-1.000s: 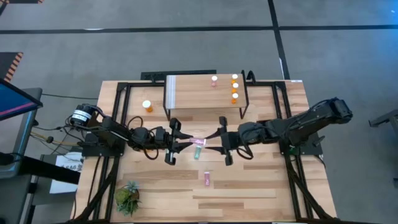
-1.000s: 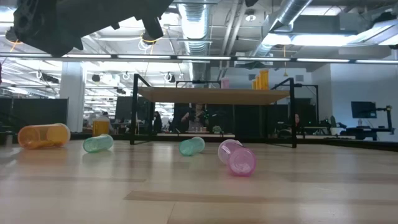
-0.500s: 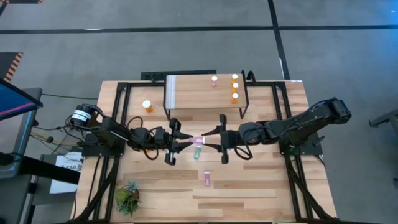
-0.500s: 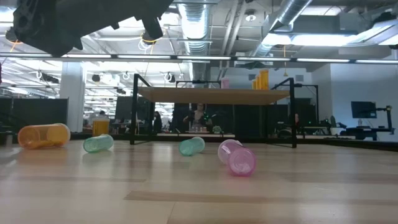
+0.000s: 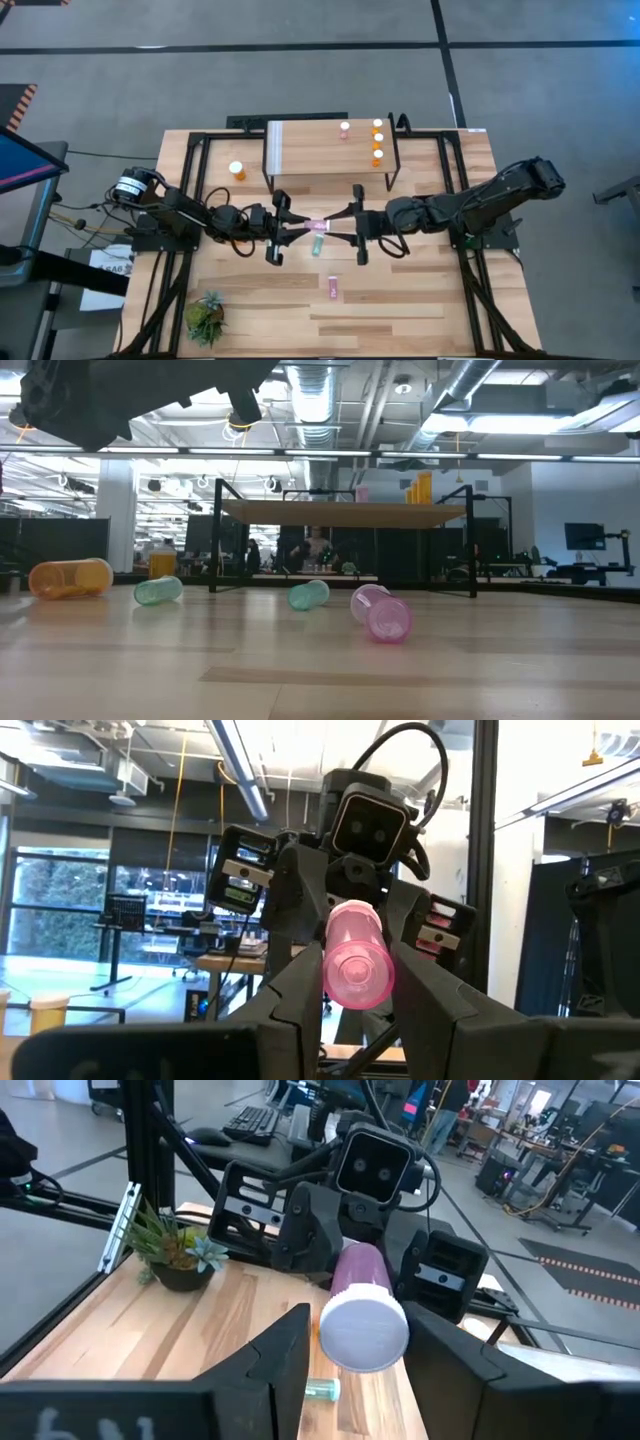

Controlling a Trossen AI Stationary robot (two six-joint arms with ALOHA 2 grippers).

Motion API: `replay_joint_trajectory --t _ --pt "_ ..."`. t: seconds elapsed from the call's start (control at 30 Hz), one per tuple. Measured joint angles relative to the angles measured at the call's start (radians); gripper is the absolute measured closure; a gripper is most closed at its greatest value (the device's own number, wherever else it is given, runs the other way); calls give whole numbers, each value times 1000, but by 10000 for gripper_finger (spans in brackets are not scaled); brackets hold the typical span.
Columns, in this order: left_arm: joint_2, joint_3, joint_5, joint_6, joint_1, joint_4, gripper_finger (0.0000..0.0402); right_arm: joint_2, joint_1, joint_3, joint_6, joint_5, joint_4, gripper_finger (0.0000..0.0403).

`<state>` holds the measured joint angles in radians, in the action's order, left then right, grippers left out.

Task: Pick and place medicine bottles onto shelf by color
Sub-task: Put the pink pill bottle on the shelf

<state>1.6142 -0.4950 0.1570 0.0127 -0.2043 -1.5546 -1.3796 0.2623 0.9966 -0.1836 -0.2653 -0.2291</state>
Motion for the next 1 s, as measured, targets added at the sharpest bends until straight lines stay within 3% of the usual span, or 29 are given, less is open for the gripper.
replay_joint_trajectory --t 0.2,0.5,0.7,1.0 --pt "0 0 0 0 0 1 320 0 0 0 0 1 -6 233" --pt "0 0 1 0 0 1 319 1 0 0 0 1 -6 278" --pt "0 0 6 -1 0 1 316 1 0 0 0 1 -3 274" --pt "1 0 73 -18 0 31 208 26 -5 1 0 -16 29 273"
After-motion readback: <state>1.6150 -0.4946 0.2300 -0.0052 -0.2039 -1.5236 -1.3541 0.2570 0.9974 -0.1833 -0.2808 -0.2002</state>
